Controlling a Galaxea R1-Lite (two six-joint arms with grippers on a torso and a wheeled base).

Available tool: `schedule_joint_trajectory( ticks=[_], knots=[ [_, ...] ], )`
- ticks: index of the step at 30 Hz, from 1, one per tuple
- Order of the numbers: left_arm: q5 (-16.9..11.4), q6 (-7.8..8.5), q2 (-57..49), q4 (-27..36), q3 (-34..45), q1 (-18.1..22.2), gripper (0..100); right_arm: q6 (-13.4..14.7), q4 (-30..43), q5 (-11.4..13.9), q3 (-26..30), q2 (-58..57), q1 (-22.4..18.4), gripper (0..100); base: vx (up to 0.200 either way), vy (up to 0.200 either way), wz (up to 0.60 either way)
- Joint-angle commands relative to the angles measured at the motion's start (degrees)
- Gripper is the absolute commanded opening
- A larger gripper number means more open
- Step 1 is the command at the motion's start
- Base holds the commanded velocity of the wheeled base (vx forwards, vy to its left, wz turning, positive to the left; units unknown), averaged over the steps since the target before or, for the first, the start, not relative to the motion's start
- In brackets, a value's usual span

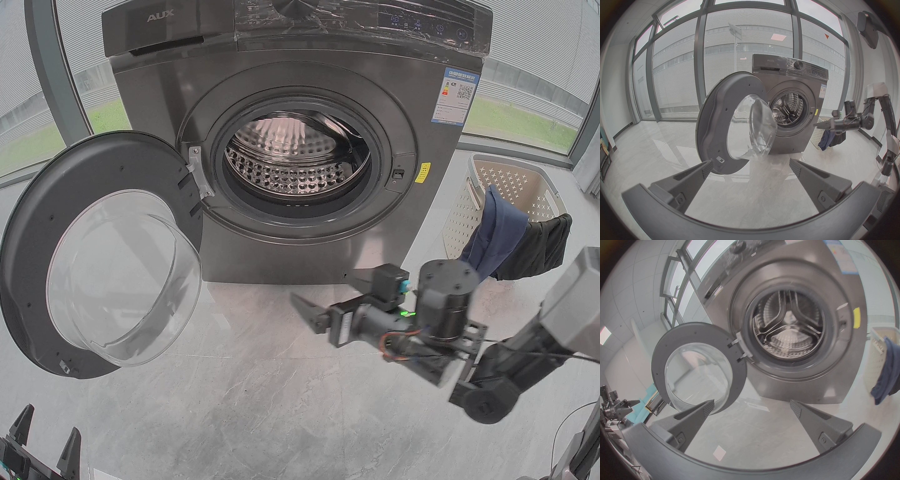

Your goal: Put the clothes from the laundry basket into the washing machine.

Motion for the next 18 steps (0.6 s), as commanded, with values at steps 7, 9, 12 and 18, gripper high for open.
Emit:
schedule_joint_trajectory(
  ticks=[7, 9, 12, 18],
  knots=[
    [-0.01, 0.07, -0.48, 0.36, 0.57, -0.08, 100, -6.23, 1.63, 1.26, 43.57, -56.02, -30.30, 100, 0.000, 0.000, 0.00],
    [-0.10, 0.07, -0.48, 0.36, 0.57, -0.08, 100, -5.26, 9.45, 1.17, 43.57, -61.21, -31.45, 100, 0.000, 0.000, 0.00],
    [-0.10, 0.07, -0.48, 0.36, 0.57, -0.08, 100, -5.70, 22.46, 1.17, 43.57, -71.84, -34.35, 100, 0.000, 0.000, 0.00],
    [-0.10, 0.07, -0.48, 0.36, 0.57, -0.08, 100, -7.63, 40.39, 1.34, 43.39, -87.31, -37.77, 100, 0.000, 0.000, 0.00]
  ],
)
